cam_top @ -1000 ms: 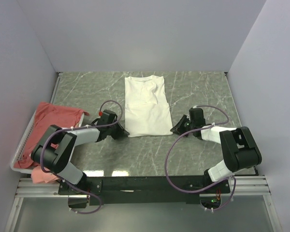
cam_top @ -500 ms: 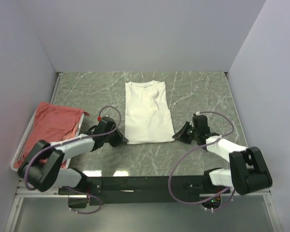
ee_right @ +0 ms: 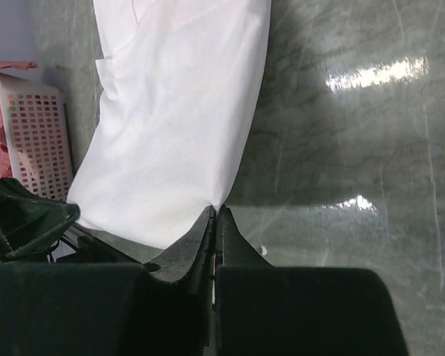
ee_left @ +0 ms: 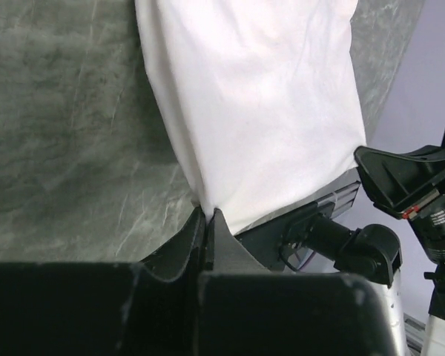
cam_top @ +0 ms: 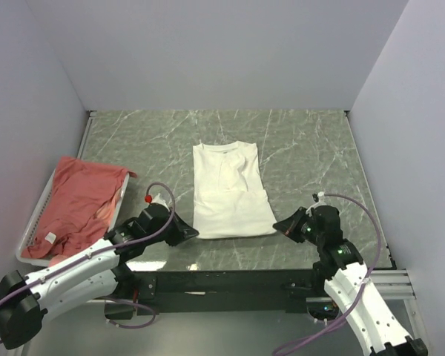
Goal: Fold and stack the t-shirts
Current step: Fold the tshirt
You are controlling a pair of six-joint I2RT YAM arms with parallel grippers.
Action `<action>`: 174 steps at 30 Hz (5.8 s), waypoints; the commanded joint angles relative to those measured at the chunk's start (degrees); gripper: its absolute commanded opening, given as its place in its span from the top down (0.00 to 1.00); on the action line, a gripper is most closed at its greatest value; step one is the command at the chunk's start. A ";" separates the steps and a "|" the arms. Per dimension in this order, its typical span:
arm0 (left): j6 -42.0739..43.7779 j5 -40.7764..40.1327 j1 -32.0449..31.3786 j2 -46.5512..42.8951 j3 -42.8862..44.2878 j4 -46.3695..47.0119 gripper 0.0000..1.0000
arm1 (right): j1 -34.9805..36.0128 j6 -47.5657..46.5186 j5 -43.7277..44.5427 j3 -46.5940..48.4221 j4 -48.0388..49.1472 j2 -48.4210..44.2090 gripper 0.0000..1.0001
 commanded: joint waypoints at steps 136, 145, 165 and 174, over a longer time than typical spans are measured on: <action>18.47 10.25 10.65 64.66 48.83 2.45 0.99 | -0.83 -7.74 -6.53 70.07 8.06 92.42 0.60; 18.38 10.16 9.60 66.42 47.25 3.33 0.99 | -3.74 -10.90 -5.39 76.84 3.14 97.88 0.60; 22.95 13.05 10.12 61.67 58.94 -3.97 0.89 | -3.21 -14.94 -3.19 52.69 11.30 77.23 0.44; 19.70 17.62 8.19 62.54 49.28 3.41 0.91 | -1.46 -14.60 -2.14 50.04 13.24 77.49 0.44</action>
